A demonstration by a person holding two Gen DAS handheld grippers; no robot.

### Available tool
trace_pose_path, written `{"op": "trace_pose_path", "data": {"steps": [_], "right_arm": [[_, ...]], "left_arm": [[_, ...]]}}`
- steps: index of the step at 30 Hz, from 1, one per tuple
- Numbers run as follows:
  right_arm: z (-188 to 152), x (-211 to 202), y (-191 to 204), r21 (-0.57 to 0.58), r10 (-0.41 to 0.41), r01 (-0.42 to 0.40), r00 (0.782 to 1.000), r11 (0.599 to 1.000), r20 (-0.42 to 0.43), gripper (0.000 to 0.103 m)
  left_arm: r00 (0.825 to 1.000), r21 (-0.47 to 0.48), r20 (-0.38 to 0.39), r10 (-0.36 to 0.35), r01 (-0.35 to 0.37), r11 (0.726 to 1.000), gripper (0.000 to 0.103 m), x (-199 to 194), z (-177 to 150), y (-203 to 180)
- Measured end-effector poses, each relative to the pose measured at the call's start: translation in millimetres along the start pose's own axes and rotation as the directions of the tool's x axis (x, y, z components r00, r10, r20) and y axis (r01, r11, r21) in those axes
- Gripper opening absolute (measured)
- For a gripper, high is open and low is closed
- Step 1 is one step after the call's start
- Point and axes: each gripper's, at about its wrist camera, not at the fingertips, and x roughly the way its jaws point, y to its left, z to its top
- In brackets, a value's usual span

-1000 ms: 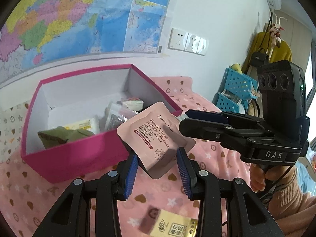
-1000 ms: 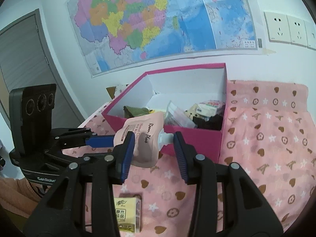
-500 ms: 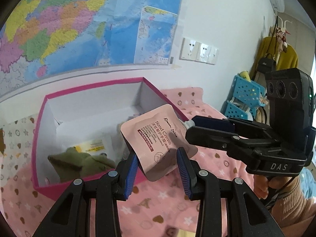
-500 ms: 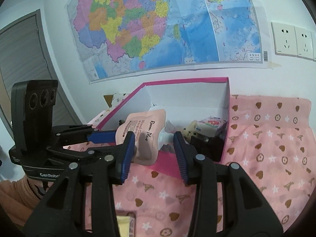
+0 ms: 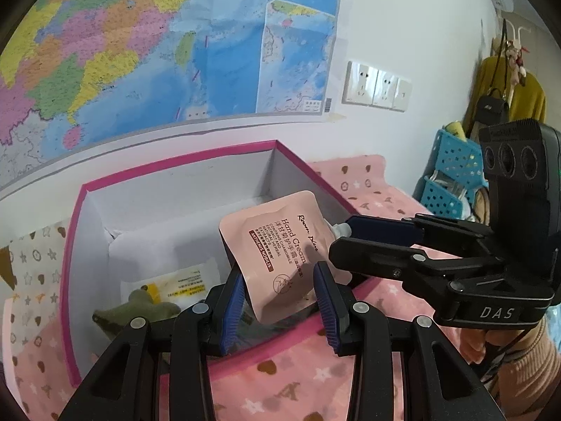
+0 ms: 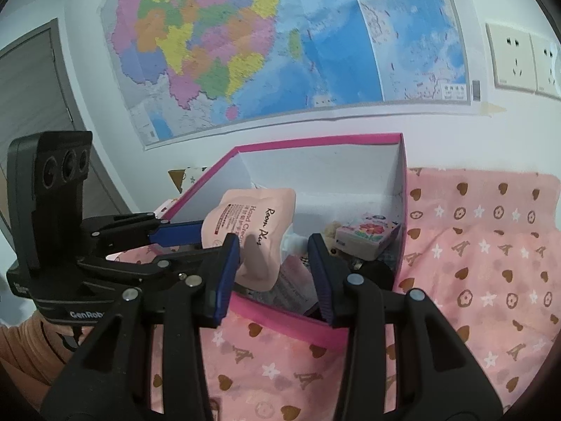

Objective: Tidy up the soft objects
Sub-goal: 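Carry the hand cream pouch into the magenta box and open the right gripper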

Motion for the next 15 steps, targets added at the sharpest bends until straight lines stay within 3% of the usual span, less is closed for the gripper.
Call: {"op": "trace_pose_path", "data": {"steps": [8,15], "right_arm": [[-6,16,-6,-0.002,-0.035,0.035,0.999,0.999,-0.026,0.044],[-11,6,-9,0.011,-0.037,0.037,0.999,0.999,-0.016,0.044]], "left_arm": [[0.999,0.010,-0.030,0.024,-0.024,1.000,0.039,18,-3,3],[0.999,0.016,-0.003,0.048,-0.048,0.999,0.040,8,-7,3]]}}
